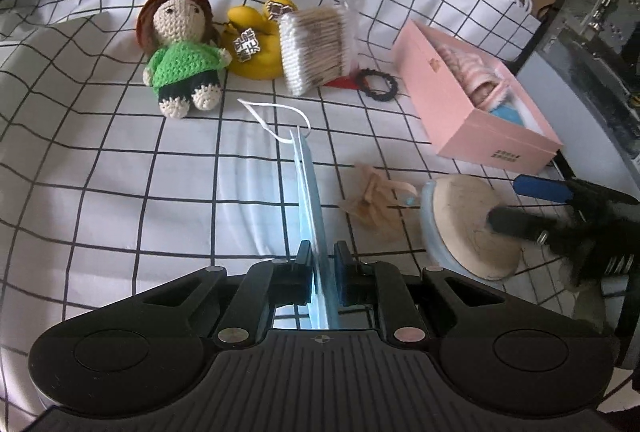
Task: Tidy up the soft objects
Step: 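Grasp the round beige pad with the right gripper while the left gripper holds the mask, then carry the mask with the left gripper while the right gripper carries the pad toward the pink box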
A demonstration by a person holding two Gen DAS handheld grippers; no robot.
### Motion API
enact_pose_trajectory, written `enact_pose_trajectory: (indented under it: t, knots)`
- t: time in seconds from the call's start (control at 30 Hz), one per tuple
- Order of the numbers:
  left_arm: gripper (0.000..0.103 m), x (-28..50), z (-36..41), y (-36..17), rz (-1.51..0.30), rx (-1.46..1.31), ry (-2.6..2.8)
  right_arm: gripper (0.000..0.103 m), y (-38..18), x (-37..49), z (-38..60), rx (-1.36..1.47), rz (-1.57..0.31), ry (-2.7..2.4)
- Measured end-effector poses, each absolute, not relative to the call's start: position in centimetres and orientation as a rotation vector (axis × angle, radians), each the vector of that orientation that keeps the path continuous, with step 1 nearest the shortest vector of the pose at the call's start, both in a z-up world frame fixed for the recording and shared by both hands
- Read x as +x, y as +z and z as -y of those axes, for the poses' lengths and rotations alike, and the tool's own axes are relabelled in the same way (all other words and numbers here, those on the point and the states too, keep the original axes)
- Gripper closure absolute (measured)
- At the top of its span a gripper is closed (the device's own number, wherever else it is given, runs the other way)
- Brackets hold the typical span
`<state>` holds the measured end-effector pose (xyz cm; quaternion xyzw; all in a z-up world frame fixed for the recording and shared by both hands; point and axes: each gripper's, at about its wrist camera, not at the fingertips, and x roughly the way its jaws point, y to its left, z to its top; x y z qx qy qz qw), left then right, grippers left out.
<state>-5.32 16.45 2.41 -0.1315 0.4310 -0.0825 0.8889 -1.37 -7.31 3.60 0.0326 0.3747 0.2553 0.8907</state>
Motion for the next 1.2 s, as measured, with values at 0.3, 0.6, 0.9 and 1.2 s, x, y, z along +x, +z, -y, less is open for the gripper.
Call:
enact_pose_trajectory:
  t: [0.3, 0.6, 0.9, 1.2]
  knots:
    - [0.089, -5.7, -16.1, 1.7, -0.942, -0.268, -0.177, 0.033, 0.9, 0.4, 8.2, 0.24, -0.92, 0.533]
    - [0.089, -5.2, -16.3, 1.5, -0.958, -0.274, -0.167, 0.052, 5.0, -3.8, 3.7, -0.038, -0.742, 0.745]
    - [0.089, -4.9, -16.0, 1.4, -0.964, -0.271, -0.16, 0.055, 4.4, -3.0, 2.3, -0.065, -0.79, 0.66]
    - [0.091, -6.4, -13.1, 2.9, -0.949, -0.08, -0.291, 0.062, 7.6, -6.6, 8.3, -0.05, -0.762, 0.497]
